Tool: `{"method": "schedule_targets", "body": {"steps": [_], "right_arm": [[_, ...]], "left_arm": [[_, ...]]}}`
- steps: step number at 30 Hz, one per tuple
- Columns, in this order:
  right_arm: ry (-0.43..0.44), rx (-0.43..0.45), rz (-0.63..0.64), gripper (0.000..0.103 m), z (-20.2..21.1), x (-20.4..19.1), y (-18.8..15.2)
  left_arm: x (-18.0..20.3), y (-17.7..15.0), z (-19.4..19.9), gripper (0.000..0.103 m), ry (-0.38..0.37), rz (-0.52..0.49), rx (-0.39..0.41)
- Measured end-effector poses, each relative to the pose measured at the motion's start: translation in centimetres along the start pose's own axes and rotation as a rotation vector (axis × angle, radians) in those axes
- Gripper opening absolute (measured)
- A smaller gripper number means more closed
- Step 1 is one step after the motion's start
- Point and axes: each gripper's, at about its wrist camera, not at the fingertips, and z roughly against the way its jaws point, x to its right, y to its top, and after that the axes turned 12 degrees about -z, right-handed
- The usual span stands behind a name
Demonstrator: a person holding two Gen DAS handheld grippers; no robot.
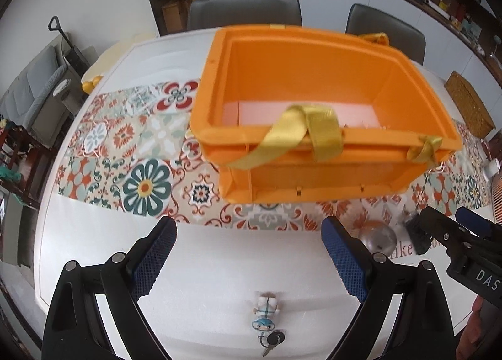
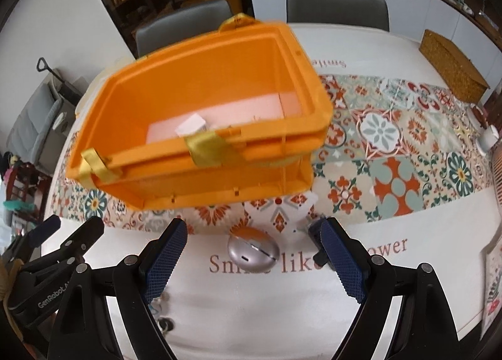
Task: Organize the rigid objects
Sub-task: 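Move both tools back toward the silver egg device and figurine keychain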
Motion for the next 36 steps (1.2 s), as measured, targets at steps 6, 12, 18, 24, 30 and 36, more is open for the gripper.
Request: {"method": "schedule_targets", "body": {"steps": [6,12,18,24,30,36], "right_arm": [[-0.012,-0.048,0.003,0.087,-1.9,0.5,-0.9],[-0.029,-0.085,-0.001,0.087,-3.6,1.0,-1.5],[-0.037,-0.113,0.014,0.087,-5.0,0.9,-1.9],[-0.056,-0.143,0.038,0.087,-6.6,0.9,-2.3],[-0.074,-0.165,0.044,0.087,-8.3,1.1,-2.5],[-0.082,-0.152,0.065,0.087,-9.4,0.9,-2.4]], "left_arm": [[0.4,-0.9,-1.8,0.094,0.0,-0.008,-0.058],[0.6,-1.6,-3.4,0.094,0.006,-0.013,-0.108],[1.0,-2.1,-4.9,0.094,-0.001,-0.027,-0.151],[1.4,-2.5,-6.3,0.094,-0.004,-0.036,-0.189],[1.8,-2.9,-7.6,0.094,-0.012,-0.04,-0.215],[2.4,-2.9,-8.2,0.094,-0.012,-0.055,-0.22]]}}
